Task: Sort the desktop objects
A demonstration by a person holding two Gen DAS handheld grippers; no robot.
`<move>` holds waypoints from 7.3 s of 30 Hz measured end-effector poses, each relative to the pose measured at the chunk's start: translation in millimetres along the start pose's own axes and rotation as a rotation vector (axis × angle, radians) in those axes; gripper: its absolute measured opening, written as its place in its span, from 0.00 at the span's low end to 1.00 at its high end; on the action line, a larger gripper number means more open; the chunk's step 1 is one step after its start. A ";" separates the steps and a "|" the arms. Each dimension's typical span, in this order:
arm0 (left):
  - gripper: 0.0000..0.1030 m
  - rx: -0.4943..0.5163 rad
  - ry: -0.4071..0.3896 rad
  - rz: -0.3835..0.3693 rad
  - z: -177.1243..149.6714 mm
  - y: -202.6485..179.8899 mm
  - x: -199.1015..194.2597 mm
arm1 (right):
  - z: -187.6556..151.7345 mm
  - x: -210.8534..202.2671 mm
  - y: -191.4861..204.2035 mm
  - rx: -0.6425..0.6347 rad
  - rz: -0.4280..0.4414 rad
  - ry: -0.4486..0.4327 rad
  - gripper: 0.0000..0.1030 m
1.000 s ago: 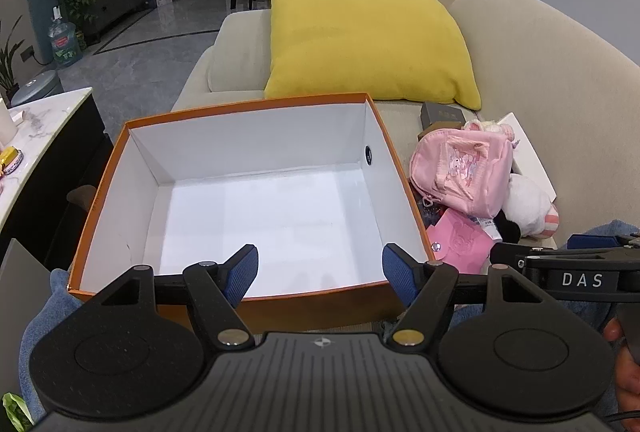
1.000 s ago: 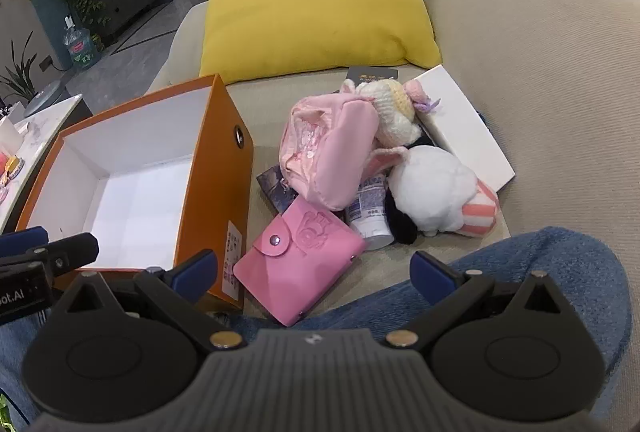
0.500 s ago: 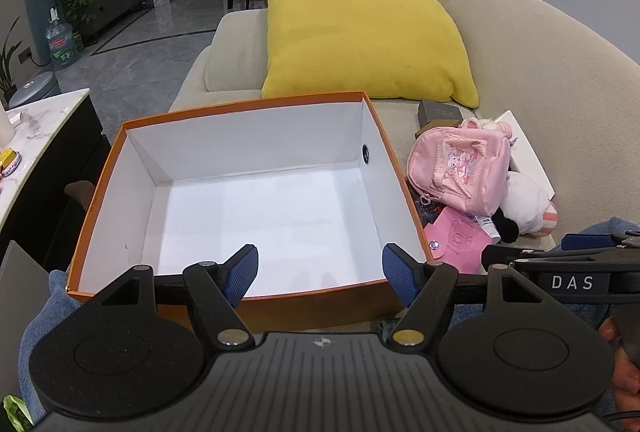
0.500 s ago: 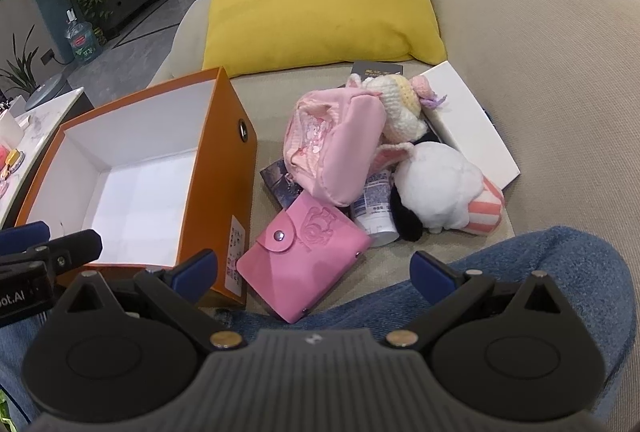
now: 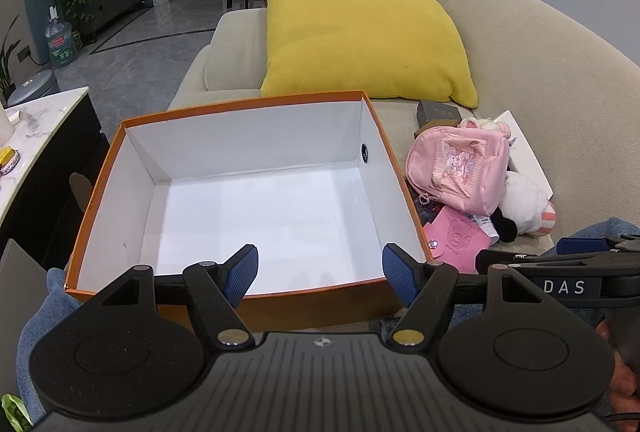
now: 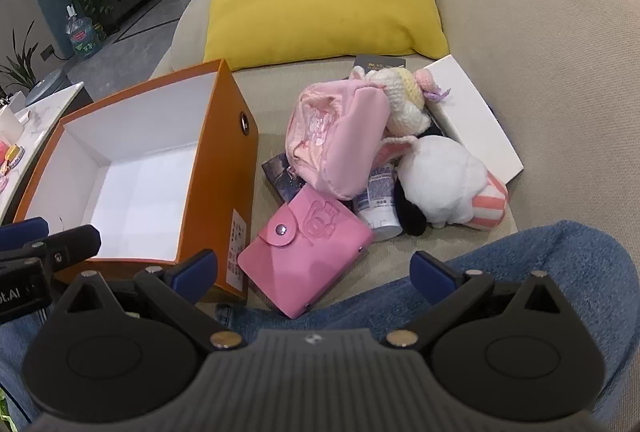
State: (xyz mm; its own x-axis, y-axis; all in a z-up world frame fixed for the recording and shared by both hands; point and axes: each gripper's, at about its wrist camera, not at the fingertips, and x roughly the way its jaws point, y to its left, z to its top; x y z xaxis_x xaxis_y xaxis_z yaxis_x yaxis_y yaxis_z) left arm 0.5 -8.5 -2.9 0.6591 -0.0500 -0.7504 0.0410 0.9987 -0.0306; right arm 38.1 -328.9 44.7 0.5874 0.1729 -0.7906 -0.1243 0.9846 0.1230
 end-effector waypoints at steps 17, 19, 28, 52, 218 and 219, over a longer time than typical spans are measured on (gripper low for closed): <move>0.79 -0.002 0.003 -0.004 -1.0 0.4 1.4 | -2.5 2.1 0.8 0.000 0.000 0.006 0.99; 0.78 -0.002 0.002 -0.011 -0.7 0.0 1.7 | -2.4 1.9 0.8 -0.004 0.000 0.004 0.99; 0.73 0.076 -0.032 -0.082 18.2 -16.5 2.4 | 11.1 -8.0 -20.0 -0.062 -0.006 -0.095 0.99; 0.61 0.110 0.126 -0.258 126.2 -99.5 108.6 | 133.7 63.0 -94.8 -0.144 0.059 0.129 0.32; 0.37 0.287 -0.007 0.178 45.1 162.8 102.5 | 93.6 194.3 187.0 -0.300 0.499 0.347 0.47; 0.37 0.277 -0.015 0.170 44.6 164.6 97.3 | 94.5 193.4 178.3 -0.265 0.502 0.355 0.47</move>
State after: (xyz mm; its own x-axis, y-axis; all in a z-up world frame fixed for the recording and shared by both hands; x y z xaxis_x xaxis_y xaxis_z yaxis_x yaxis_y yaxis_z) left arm 104.9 150.5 -51.5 0.6853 0.1153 -0.7191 0.1304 0.9520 0.2769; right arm 205.1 -117.5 -29.6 0.1140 0.5449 -0.8307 -0.5329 0.7392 0.4118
